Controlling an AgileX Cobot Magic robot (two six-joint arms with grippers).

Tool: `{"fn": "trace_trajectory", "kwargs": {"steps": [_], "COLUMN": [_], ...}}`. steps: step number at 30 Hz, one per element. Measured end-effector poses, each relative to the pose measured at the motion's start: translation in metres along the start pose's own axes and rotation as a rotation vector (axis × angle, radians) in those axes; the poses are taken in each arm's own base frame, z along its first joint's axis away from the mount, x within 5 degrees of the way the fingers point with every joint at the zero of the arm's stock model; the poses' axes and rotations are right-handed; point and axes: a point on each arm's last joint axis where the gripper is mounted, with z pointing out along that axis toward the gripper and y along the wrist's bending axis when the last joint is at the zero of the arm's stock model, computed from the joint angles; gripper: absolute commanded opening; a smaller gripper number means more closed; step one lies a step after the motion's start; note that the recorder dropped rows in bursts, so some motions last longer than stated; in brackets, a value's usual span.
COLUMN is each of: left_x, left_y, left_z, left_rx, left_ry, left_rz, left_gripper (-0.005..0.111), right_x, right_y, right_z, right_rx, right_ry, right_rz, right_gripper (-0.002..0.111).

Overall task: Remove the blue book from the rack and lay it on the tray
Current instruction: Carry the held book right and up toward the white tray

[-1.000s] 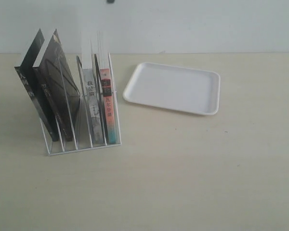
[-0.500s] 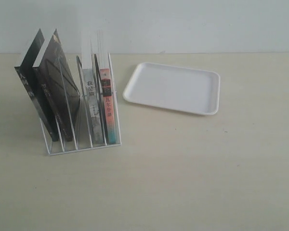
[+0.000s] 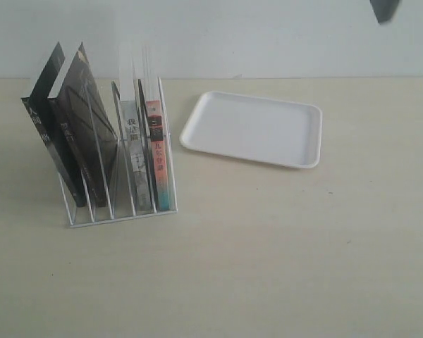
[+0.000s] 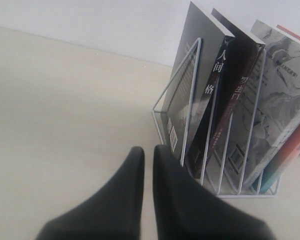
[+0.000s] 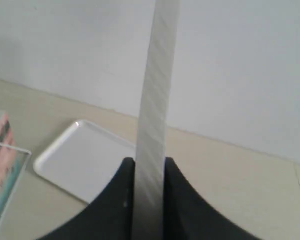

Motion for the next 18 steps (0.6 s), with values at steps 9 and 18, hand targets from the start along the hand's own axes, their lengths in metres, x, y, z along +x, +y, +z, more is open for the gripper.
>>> {"fn": "trace_trajectory", "kwargs": {"steps": [9, 18], "left_x": [0.000, 0.000], "left_y": [0.000, 0.000], "left_z": [0.000, 0.000], "left_rx": [0.000, 0.000], "left_ry": [0.000, 0.000], "left_rz": [0.000, 0.000], "left_gripper": [0.006, 0.006], "right_x": [0.072, 0.079], "right_y": [0.022, 0.045], "right_z": [0.055, 0.110], "right_rx": [0.105, 0.164], "right_ry": [0.075, 0.061], "right_rz": [-0.178, -0.419], "right_gripper": [0.000, 0.000]}}
